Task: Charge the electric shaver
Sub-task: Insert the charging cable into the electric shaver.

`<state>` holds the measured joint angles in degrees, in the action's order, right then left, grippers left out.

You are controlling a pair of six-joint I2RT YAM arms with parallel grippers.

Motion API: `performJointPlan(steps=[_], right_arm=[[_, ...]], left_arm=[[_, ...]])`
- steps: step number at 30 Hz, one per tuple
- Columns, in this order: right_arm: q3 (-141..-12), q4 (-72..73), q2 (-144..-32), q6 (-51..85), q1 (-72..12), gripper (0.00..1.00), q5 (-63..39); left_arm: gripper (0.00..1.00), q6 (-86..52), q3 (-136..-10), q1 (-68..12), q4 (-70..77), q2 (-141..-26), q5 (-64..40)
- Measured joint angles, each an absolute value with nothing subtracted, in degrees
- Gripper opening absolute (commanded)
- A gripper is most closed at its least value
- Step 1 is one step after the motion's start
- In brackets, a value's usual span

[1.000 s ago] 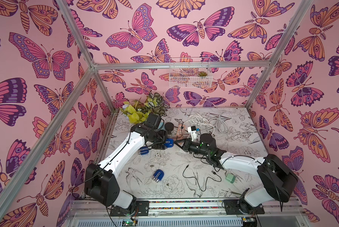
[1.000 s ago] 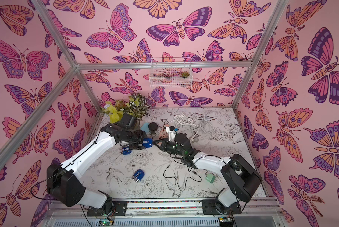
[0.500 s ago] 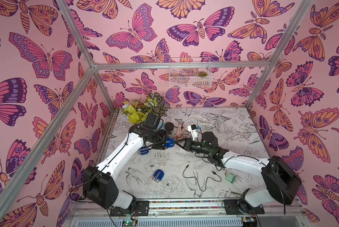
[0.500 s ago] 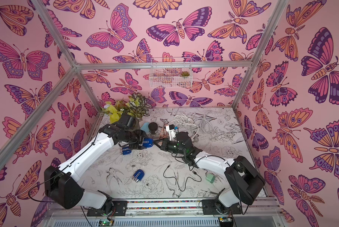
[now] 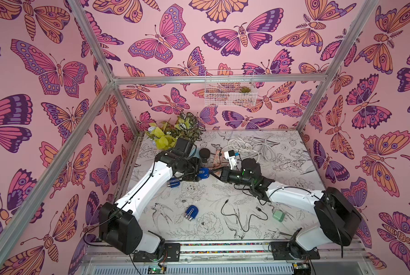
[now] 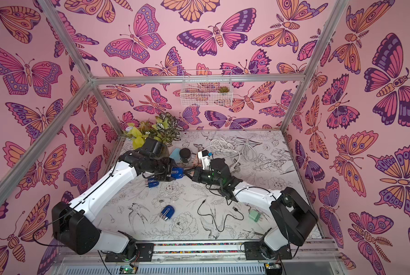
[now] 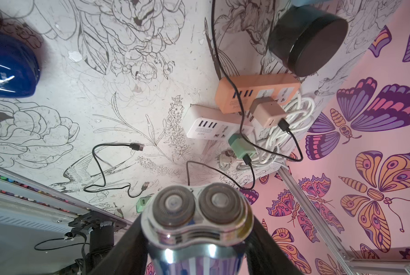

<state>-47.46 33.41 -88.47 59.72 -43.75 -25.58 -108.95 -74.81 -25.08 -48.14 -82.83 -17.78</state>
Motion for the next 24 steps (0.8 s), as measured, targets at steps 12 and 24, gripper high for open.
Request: performJointPlan(steps=[12,24], right_arm=[[-48.03,36.97,-90.43,61.69,-43.79,0.0,-26.3],[-46.24,37.65,-88.68,61.43,-41.95,0.0,-29.87]], left_arm=[[0.0,-111.81,-72.47,-25.08,-45.89,-79.96,-15.22],[0.0,-112.97,-70.11,-24.62,-42.41,-79.07,-19.7]])
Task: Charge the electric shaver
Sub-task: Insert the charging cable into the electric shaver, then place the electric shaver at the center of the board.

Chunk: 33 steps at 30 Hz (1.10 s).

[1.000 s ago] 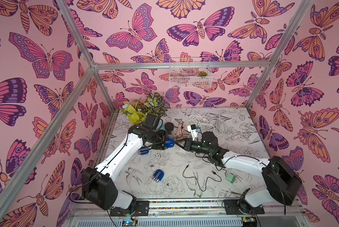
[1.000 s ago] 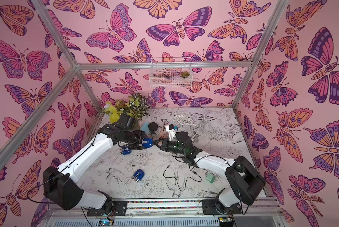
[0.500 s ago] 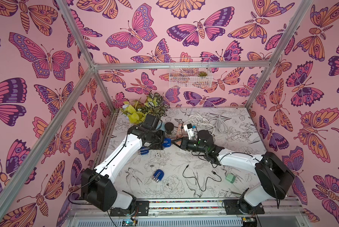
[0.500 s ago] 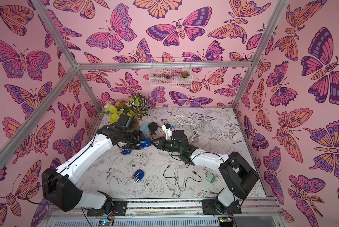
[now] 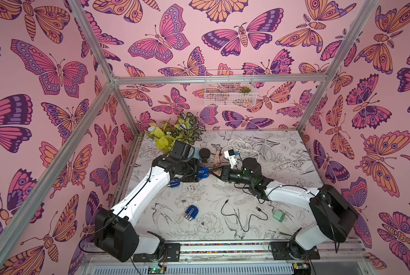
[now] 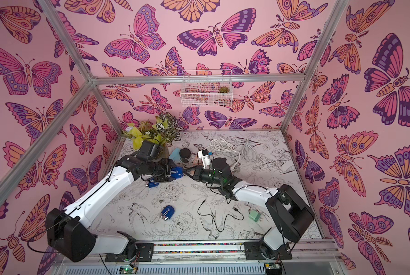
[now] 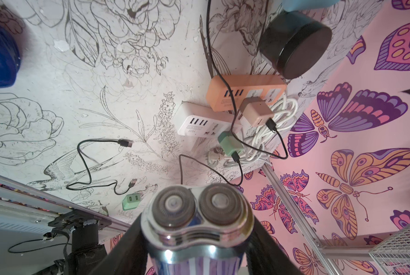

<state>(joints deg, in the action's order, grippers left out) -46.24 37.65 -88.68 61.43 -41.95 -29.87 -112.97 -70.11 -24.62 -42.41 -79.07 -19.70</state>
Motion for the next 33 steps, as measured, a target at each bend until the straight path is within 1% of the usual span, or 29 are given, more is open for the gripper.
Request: performJointPlan(steps=[9,10,14,16,22,24,26,33], right_arm=[[-48.03,31.42,-87.24,58.19,-42.04,0.0,-29.36],[-48.12,31.05,-87.24,58.19,-42.04,0.03,-29.26],[-48.29,29.58,-86.98,58.24,-42.24,0.22,-28.8],[-48.29,27.97,-86.19,58.5,-42.76,0.3,-28.75],[-47.94,23.55,-81.78,60.25,-43.31,0.48,-28.45],[-46.81,22.26,-79.72,61.1,-43.29,0.52,-28.21],[-45.8,20.53,-77.95,61.54,-43.27,0.54,-28.1],[-42.13,11.99,-68.71,63.09,-41.12,0.54,-27.94]], left_arm=[[0.0,-112.97,-70.11,-24.67,-42.41,-79.09,-20.67],[0.0,-112.97,-70.11,-24.67,-42.39,-79.09,-20.56],[0.0,-112.99,-70.11,-24.73,-42.0,-79.09,-20.93],[0.0,-113.03,-70.11,-24.93,-41.17,-79.09,-20.67],[0.0,-113.06,-70.11,-25.91,-38.39,-79.09,-21.47],[0.0,-113.03,-70.11,-26.13,-37.8,-79.09,-21.71],[0.0,-113.03,-70.11,-26.2,-37.39,-79.09,-21.74],[0.0,-113.03,-70.11,-26.17,-37.23,-79.09,-21.65]])
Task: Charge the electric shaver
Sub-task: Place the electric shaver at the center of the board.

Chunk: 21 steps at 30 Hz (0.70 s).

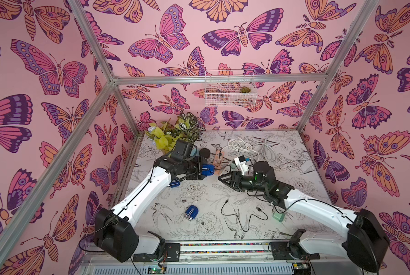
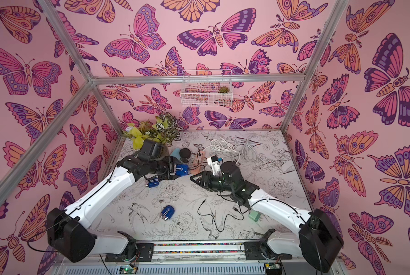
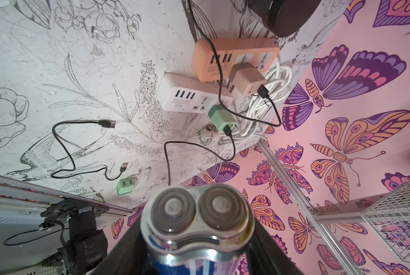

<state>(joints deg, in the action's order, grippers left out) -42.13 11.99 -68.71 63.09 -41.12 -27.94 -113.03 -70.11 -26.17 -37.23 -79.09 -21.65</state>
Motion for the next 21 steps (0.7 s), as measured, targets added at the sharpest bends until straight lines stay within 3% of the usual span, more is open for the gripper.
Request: performJointPlan(steps=[13,21], right_arm=[[-45.39,-12.29,-51.77,57.14,-33.1,0.54,-25.32],[-45.39,-23.55,-49.45,54.26,-26.06,0.51,-24.64]], left_arm=[[0.0,-111.94,-58.67,-22.85,-36.07,-74.56,-16.25],[0.0,-107.48,-50.22,-16.43,-35.11,-74.22,-11.9]])
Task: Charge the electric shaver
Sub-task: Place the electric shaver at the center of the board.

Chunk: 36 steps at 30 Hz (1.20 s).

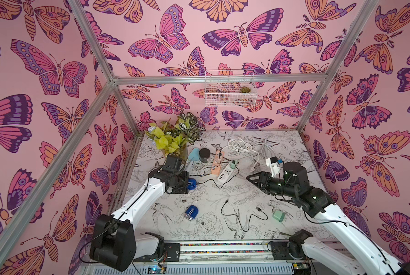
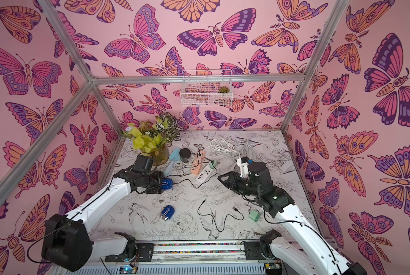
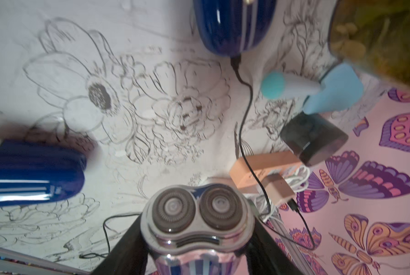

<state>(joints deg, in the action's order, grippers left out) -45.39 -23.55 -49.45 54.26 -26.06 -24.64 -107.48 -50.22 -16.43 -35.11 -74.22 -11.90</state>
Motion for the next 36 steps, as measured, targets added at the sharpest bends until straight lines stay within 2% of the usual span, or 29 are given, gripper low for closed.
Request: performJointPlan(steps=[7,12,25,36], right_arm=[[-46.46,-33.1,-52.75,50.72,-22.37,0.49,-22.39],[-47.22,-37.67,-53.69,49.21,-20.21,0.48,-20.47],[-46.63,-40.84,-53.67,49.23,-18.46,0.46,-17.34],[-45.47,-46.24,-53.21,51.35,-17.19,0.46,-11.57]], left_arm=[[0.0,-103.24,-46.89,-11.25,-33.85,-76.44,-10.85],[0.0,-100.79,-45.12,-10.35,-32.77,-80.42,-11.05],[0.04,-97.71,-42.48,-8.93,-30.76,-83.15,-10.92],[0.04,-94.91,-41.74,-2.76,-29.58,-82.59,-11.2]])
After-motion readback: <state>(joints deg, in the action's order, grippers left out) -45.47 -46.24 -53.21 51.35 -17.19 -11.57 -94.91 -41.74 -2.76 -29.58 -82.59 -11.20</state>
